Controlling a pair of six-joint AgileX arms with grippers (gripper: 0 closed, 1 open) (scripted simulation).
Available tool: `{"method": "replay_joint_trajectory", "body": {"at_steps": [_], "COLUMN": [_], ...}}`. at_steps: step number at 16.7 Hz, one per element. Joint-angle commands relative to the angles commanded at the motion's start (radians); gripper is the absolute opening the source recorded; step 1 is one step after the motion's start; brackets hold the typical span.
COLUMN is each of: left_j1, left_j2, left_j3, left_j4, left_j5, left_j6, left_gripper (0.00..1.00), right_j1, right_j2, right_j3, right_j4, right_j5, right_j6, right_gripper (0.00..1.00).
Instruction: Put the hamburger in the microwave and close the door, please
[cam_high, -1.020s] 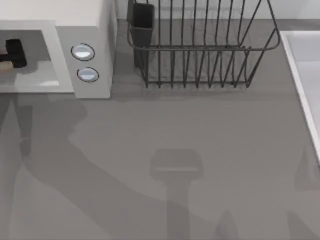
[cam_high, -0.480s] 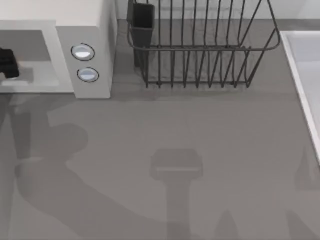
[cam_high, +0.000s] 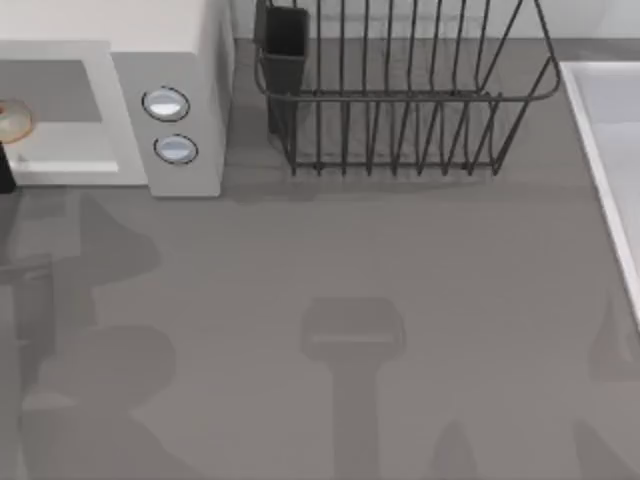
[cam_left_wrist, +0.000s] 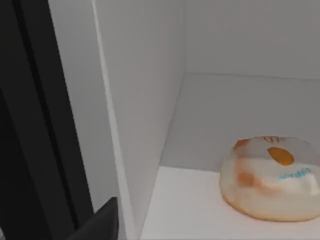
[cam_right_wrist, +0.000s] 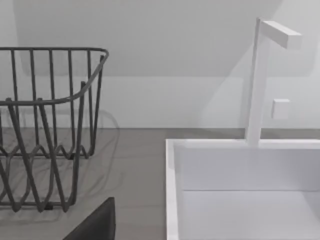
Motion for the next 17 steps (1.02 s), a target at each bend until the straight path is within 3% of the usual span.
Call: {"method": "replay_joint_trajectory", "body": {"at_steps": [8, 17], "left_j1": [0.051, 0.045], "left_j2": [-0.055, -0.066], "left_j3": [-0.275, -0.273], "left_j4": [0.007, 0.005], "left_j5": [0.096, 0.103], "left_j6": [0.034, 0.037], "left_gripper": [1.00, 1.00], "right_j1": [0.000, 0.000], "right_j2": [0.000, 0.000], "right_j3": [0.000, 0.000], "right_j4": [0.000, 0.000], "right_j5": [0.000, 0.000], "right_j6": [0.000, 0.000], "right_gripper": [1.00, 1.00]}}
